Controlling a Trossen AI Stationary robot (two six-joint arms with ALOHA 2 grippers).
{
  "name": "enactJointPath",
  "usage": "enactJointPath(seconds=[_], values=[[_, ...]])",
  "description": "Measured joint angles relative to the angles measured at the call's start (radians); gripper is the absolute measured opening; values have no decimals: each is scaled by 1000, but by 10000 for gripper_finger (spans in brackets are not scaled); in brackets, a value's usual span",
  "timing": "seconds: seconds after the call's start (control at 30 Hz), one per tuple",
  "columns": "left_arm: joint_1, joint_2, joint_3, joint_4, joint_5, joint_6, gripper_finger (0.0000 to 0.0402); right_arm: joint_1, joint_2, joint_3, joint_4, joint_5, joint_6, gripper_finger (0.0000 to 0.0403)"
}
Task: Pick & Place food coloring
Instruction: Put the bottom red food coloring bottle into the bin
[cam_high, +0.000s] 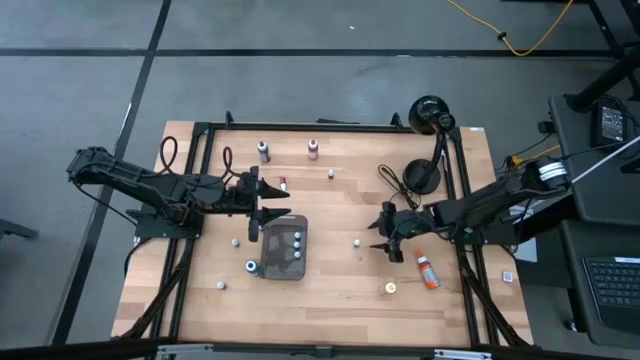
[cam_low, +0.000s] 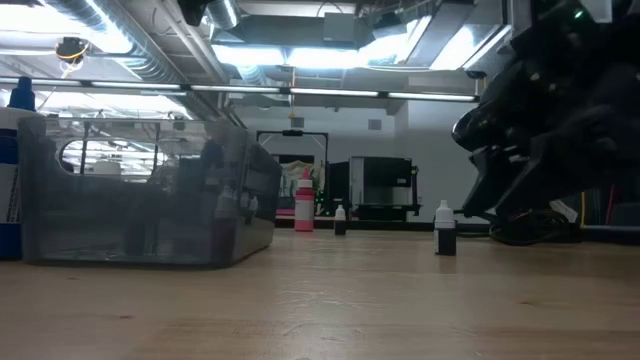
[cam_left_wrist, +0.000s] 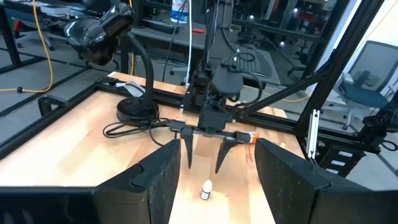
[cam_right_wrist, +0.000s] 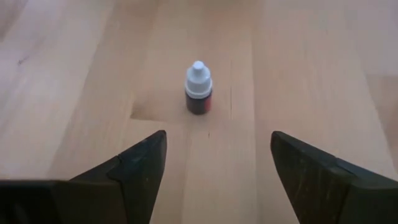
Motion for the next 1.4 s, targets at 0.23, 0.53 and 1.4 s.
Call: enactJointPath(seconds=[0.23, 0.53, 1.4], values=[[0, 0, 0, 0, 0, -1, 200, 0, 132, 1, 164, 0, 7, 289], [0, 0, 0, 0, 0, -1, 200, 0, 247, 28, 258, -36, -16, 281], [-1, 0, 0, 0, 1, -1, 200, 1, 378, 122, 213, -38, 10, 273]])
